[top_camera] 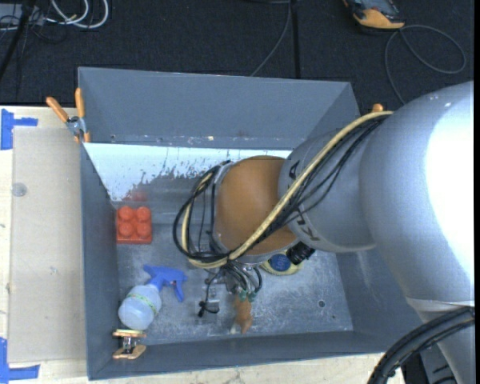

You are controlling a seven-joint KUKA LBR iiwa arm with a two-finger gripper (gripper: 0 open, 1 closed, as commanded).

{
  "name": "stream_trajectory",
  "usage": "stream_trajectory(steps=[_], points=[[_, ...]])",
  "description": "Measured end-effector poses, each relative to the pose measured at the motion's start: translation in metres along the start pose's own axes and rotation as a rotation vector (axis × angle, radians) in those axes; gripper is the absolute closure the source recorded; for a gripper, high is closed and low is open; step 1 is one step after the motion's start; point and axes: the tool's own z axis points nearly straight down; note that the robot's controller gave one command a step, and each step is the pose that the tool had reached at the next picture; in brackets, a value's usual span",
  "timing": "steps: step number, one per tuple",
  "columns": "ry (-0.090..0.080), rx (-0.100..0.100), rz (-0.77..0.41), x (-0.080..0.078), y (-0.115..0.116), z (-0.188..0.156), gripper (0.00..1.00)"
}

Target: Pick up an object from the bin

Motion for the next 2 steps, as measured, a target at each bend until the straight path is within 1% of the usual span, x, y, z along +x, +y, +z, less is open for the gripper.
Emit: stream_trajectory(steps=[1,2], points=[[-0.002,0.001,-0.057,-0.013,0.033,0.0,0.0],[-0.001,-0.003,-0.048,-0.051,0.047,-0.004,0.0]])
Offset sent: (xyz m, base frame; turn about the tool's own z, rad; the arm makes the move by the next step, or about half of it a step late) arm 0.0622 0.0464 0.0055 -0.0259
